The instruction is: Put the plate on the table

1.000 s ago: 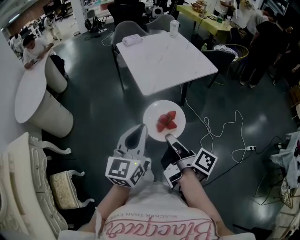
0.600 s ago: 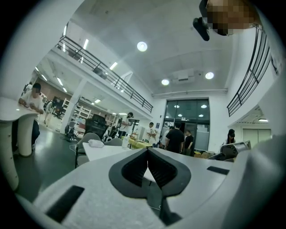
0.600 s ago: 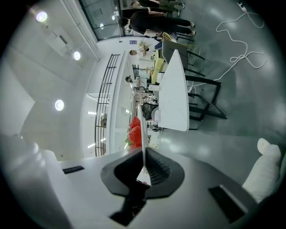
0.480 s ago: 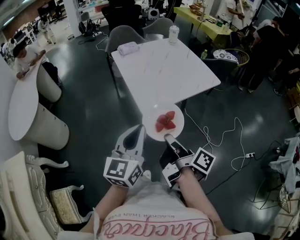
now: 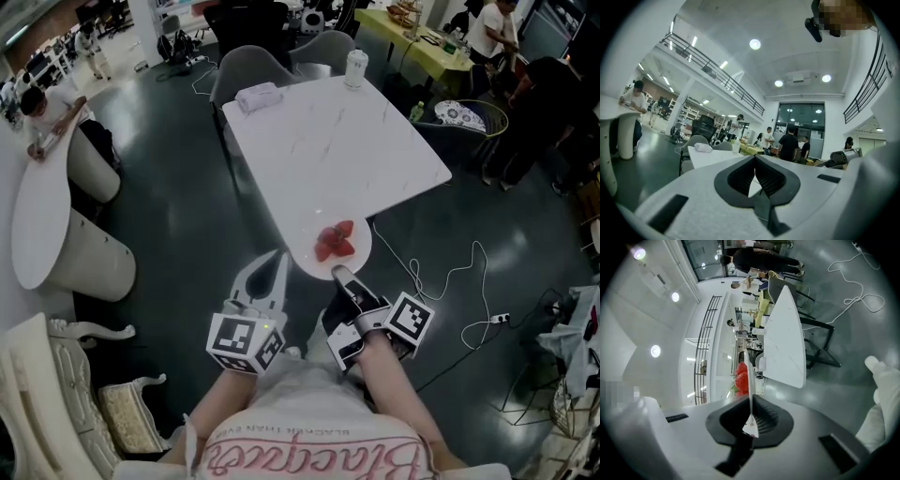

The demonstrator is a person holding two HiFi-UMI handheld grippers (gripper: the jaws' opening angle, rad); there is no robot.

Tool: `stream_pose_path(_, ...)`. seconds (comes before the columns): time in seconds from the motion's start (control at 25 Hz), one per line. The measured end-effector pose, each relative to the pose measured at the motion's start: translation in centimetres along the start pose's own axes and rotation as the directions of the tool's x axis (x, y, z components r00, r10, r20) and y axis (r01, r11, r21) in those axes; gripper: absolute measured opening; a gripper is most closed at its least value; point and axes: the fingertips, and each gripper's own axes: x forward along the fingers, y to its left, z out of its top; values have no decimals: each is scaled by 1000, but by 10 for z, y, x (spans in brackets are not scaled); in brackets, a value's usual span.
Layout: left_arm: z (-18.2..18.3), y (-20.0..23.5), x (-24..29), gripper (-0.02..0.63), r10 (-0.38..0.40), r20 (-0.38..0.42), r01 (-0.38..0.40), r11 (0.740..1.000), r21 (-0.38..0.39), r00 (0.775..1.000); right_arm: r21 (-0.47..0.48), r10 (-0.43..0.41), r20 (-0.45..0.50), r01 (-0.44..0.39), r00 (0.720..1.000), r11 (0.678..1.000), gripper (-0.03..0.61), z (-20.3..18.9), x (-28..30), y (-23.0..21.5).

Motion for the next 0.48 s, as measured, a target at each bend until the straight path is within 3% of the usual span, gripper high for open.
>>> stream_pose_path(0.48, 3, 46, 116, 5, 96, -24, -97, 995, -1, 995, -21, -64, -98, 62, 993, 998, 12, 92, 104, -17)
